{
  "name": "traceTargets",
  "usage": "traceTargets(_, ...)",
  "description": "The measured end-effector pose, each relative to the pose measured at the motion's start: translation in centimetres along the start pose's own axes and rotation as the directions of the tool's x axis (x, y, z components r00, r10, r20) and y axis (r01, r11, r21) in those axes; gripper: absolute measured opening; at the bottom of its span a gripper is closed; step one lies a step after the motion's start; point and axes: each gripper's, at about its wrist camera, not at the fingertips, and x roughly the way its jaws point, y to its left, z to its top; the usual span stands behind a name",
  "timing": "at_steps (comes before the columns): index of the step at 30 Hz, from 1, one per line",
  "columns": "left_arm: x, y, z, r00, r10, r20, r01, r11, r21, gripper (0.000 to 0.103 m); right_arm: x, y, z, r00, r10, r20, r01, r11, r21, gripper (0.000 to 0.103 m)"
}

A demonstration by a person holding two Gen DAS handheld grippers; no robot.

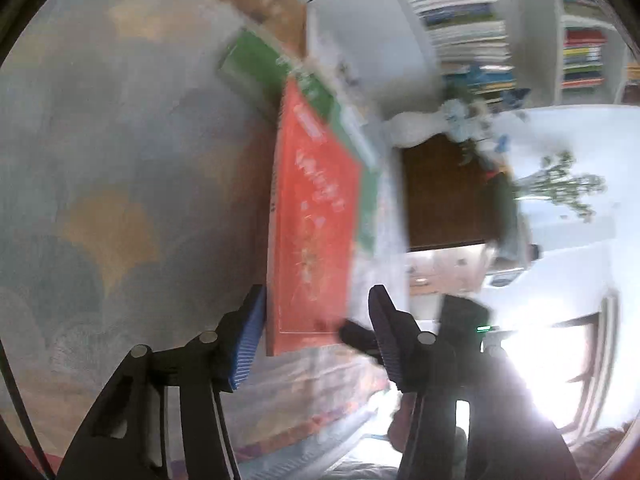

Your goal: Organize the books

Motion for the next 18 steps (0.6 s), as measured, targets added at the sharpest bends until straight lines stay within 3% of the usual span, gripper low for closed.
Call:
traceTargets(3, 2.9, 0.3, -0.5, 0.996, 0.072, -0.046, -0.072, 0.997, 0.001, 0.036, -0.1, -0.4, 0.0, 1.0, 0.025, 0.004, -0.025, 0.999, 0.024, 0.033)
traceTargets(5, 4.1, -0.2, -0.5, 0.993, 0.117, -0.035, -0.116, 0.993, 0.017, 0.03, -0.3, -0.5, 0.0, 1.0, 0.026, 0.007, -0.026, 0.999, 0.025, 0.033)
traceTargets(7, 4.1, -0.6, -0.4, 0.993, 0.118, -0.031, -0.117, 0.993, 0.017, 0.014, -0.4, -0.5, -0.1, 1.0, 0.023, 0.01, -0.023, 0.999, 0.025, 0.033)
traceTargets(10, 4.5, -1.8, 0.3, 0.999, 0.01, -0.047, -0.01, 1.0, -0.014, 0.013, -0.5, -0.9, 0.1, 0.999, 0.054, -0.007, -0.053, 0.996, 0.071, 0.033)
traceTargets(12, 4.2, -2.7, 0.9, 0.995, -0.085, -0.048, 0.084, 0.996, -0.035, 0.013, -0.8, -2.4, 0.2, 0.991, 0.132, -0.028, -0.126, 0.98, 0.154, 0.038)
traceTargets(15, 4.1, -3.3, 1.8, 0.981, -0.187, -0.057, 0.183, 0.981, -0.069, 0.013, -1.8, -5.7, -0.3, 0.955, 0.294, 0.028, -0.288, 0.904, 0.315, 0.055)
traceTargets(18, 4.5, -3.5, 2.3, 0.976, -0.206, -0.068, 0.2, 0.976, -0.084, 0.013, -2.0, -8.2, -0.7, 0.894, 0.432, 0.117, -0.439, 0.793, 0.424, 0.057)
